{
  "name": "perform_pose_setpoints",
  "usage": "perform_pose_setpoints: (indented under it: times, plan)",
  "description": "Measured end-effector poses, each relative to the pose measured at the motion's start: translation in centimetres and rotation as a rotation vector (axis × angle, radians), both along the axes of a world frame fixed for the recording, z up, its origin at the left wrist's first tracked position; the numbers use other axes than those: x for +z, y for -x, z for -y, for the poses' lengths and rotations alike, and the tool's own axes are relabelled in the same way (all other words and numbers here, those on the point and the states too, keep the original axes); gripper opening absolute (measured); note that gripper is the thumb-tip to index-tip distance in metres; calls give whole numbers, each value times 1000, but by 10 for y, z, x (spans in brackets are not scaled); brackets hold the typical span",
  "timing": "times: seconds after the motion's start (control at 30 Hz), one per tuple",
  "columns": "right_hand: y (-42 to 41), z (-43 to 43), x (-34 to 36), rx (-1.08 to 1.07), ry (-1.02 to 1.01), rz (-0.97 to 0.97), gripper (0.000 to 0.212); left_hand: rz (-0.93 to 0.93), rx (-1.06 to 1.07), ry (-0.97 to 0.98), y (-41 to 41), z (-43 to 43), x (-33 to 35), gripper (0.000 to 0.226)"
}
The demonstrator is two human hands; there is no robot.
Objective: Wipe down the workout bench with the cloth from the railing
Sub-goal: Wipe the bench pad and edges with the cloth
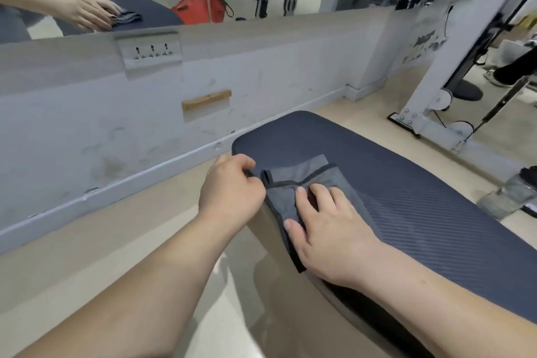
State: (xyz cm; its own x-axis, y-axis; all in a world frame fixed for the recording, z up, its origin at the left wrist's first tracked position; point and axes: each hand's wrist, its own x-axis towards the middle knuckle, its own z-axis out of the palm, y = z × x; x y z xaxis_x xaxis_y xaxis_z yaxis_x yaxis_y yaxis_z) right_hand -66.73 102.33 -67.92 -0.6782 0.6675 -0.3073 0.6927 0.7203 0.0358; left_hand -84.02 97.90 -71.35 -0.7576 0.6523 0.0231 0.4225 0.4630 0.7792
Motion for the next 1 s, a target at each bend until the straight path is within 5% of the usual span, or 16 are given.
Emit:
perform_pose_setpoints:
  times: [0.37,0.73,1.0]
  plan:
    - [151,-105,-12,-69,132,-109,72,24,154,-95,18,-13,-5,49]
    - [-28,-184,-12,-531,15,-105,74,-170,-159,-177,-38,-37,6,46]
    - [-90,-58,-8,-322,42,-6,68,-185,-237,-141,-55,-36,5,42]
